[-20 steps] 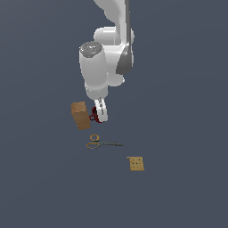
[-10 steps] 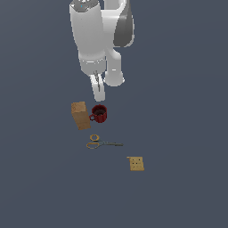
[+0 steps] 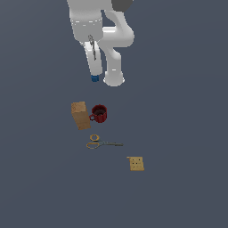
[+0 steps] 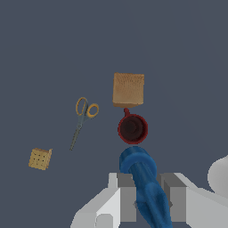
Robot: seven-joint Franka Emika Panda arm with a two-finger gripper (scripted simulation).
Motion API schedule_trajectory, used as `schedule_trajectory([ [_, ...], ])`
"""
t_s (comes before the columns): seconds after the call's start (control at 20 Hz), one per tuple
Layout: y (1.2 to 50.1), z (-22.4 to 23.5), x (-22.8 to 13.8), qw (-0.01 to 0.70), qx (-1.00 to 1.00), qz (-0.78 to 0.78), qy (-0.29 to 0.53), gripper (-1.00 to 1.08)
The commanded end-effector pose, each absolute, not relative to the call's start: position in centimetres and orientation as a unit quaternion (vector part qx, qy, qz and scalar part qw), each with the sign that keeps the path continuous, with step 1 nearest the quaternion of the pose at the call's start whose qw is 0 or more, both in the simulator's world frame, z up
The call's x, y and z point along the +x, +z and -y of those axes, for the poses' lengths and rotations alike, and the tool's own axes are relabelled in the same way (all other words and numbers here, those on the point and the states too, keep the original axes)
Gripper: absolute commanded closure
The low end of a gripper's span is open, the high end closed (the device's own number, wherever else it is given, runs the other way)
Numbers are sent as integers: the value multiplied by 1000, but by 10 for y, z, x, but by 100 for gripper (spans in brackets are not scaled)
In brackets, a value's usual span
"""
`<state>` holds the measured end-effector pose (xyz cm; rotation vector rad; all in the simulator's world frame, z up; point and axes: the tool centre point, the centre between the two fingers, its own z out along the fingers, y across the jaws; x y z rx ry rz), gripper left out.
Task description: Pick up a designated object from a clutter of objects.
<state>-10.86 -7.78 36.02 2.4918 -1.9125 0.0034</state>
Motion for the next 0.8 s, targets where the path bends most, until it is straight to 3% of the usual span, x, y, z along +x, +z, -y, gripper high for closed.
schedule_trajectory([
  [0.0, 382, 79, -114, 1, 793, 609, 1, 108],
  [0.75, 450, 82, -126, 0, 794, 608, 0, 108],
])
